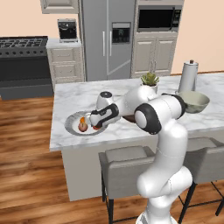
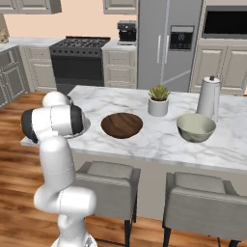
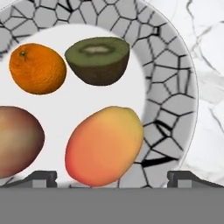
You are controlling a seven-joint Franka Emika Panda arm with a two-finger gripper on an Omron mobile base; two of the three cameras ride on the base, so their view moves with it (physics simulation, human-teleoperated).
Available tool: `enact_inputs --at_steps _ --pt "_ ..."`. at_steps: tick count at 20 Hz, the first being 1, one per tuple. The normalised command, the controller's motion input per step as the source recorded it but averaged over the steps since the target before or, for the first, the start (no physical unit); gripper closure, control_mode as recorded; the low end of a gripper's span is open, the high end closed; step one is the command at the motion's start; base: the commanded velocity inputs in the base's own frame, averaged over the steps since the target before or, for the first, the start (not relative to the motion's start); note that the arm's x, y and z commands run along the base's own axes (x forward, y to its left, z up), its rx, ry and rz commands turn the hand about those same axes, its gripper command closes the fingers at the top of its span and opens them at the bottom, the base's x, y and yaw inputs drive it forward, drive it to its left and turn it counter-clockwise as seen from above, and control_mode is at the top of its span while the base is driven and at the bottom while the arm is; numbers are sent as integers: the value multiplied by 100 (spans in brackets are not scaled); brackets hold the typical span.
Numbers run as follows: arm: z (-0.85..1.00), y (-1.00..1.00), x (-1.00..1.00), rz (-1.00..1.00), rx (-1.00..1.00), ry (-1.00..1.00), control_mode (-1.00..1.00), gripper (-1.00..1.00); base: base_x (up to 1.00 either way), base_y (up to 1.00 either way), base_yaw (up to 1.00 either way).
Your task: Take the fruits from the plate on the dining counter and place two fruits in each bowl.
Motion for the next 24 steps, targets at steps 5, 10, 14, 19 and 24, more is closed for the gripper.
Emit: enact_inputs --at_steps 5,10,14,19,24 --pt "-6 3 11 0 0 0 -100 -100 0 0 0" --pt "-6 4 16 0 0 0 -100 -100 0 0 0" --pt "-16 4 12 0 0 0 -100 -100 0 0 0" --pt "-18 4 10 0 0 0 -100 -100 0 0 0" --pt "-3 1 7 0 0 0 -100 100 0 0 0"
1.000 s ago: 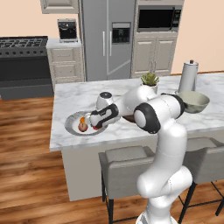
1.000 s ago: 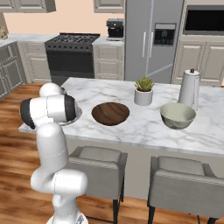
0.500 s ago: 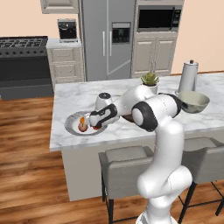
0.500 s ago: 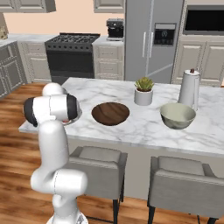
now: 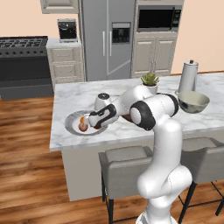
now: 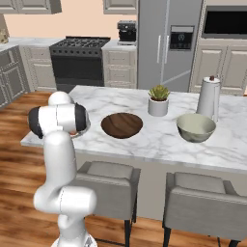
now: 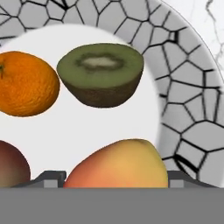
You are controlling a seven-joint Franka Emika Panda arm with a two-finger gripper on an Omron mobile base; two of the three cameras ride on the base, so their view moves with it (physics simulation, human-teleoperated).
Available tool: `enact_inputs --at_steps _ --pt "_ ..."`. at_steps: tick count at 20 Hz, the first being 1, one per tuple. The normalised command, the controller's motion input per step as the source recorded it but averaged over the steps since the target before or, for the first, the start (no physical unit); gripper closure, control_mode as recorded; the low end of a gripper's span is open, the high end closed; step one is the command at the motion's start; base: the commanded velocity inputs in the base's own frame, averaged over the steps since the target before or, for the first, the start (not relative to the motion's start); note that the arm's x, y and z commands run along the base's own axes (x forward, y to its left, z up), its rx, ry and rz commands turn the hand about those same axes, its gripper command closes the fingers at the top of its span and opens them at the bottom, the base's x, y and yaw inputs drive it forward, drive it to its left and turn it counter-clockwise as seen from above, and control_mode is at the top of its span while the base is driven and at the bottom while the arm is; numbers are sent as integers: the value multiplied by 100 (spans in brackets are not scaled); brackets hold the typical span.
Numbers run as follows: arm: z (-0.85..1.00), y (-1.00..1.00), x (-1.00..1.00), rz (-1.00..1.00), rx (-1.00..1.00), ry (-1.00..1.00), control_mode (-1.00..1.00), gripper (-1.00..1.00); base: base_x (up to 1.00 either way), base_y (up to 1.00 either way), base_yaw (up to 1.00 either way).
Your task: Take the fruits from the plate on the dining counter and place two fruits in each bowl.
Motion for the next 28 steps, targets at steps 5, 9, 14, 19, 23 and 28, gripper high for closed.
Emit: enact_inputs --at_steps 5,9,14,19,23,28 --pt "19 -4 0 0 -1 -3 -100 100 0 0 0" --pt "76 -26 -3 -1 -1 -7 -100 100 0 0 0" --pt "100 -39 -29 -4 -7 3 -100 100 0 0 0" --pt "96 -55 -57 -7 -13 7 -100 100 0 0 0" --pt "68 -85 -26 -5 -7 13 -100 100 0 0 0" --pt "-6 -100 -9 -1 2 3 -100 100 0 0 0"
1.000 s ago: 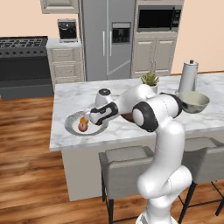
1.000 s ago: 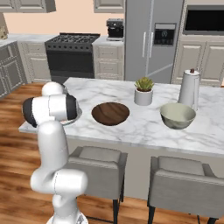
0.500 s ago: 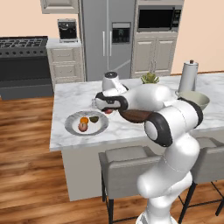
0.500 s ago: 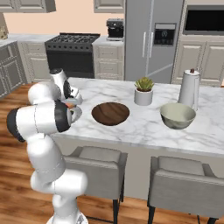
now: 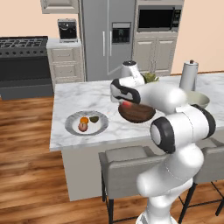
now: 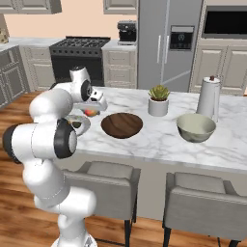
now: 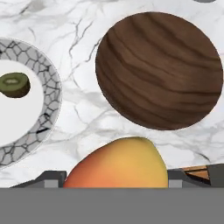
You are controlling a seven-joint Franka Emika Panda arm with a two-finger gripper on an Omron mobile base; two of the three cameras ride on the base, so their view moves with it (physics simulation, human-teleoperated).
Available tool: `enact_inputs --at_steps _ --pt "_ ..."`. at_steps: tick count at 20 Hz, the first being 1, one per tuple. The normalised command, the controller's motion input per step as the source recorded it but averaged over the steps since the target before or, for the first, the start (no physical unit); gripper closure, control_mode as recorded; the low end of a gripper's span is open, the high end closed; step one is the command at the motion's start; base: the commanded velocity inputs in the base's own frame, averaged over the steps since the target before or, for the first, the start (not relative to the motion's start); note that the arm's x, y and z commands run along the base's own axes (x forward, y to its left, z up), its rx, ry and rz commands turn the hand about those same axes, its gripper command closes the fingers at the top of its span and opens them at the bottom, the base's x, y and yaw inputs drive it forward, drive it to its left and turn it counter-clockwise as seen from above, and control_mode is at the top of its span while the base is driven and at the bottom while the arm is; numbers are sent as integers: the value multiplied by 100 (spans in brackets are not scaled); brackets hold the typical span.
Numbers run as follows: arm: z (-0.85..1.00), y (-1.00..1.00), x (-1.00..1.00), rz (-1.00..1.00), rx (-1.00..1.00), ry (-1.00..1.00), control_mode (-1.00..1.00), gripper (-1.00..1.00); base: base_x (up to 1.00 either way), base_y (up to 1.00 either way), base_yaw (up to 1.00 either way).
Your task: Take the fruits from the plate on the dining counter and place two fruits in each bowl.
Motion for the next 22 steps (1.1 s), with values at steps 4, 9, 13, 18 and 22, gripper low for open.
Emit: enact_inputs --at_steps 4,9,13,18,22 --pt "-43 -94 49 3 10 2 -100 100 0 0 0" --pt "-65 -75 56 2 9 14 -100 100 0 0 0" --pt "-45 -21 46 1 0 17 -100 100 0 0 0" --pt "-19 0 28 0 -4 8 -100 100 0 0 0" --pt "-41 0 18 0 -5 5 -100 100 0 0 0"
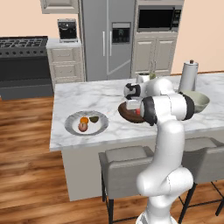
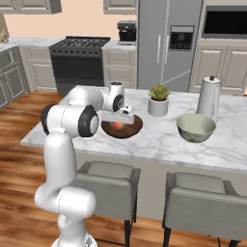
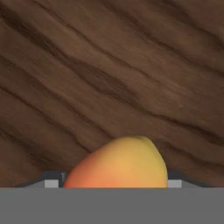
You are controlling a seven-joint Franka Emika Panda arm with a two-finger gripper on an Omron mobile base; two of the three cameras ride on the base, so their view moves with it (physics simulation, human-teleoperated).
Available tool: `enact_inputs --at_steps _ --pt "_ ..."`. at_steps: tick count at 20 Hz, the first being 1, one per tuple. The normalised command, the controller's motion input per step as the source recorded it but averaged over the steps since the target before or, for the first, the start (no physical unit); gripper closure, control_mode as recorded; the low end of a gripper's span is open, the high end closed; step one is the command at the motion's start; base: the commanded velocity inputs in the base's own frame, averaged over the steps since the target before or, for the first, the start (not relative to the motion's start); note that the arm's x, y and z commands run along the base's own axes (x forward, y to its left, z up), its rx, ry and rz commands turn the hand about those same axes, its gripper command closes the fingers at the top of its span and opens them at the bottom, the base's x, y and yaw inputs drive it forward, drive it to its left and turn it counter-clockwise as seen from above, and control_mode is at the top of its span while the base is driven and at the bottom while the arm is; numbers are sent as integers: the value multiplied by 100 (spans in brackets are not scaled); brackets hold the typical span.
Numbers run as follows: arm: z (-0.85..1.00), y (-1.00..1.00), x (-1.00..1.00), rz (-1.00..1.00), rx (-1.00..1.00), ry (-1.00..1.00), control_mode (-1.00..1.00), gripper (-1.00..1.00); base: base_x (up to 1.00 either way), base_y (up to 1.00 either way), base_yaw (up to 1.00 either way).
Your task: Take the fruits from the plate on the dining counter and place two fruits in each bowl.
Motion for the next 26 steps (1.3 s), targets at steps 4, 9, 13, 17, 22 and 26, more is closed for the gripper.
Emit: enact_inputs --at_steps 4,9,13,17,22,26 --pt "-42 0 2 0 -2 0 -100 100 0 0 0" --pt "-24 0 0 0 0 0 -100 100 0 0 0" --pt "-3 0 0 0 0 0 -100 -100 0 0 0" --pt "0 0 0 0 0 0 -100 -100 0 0 0" --pt "0 0 0 0 0 0 -100 -100 0 0 0" --pt "0 0 0 0 0 0 -100 -100 0 0 0"
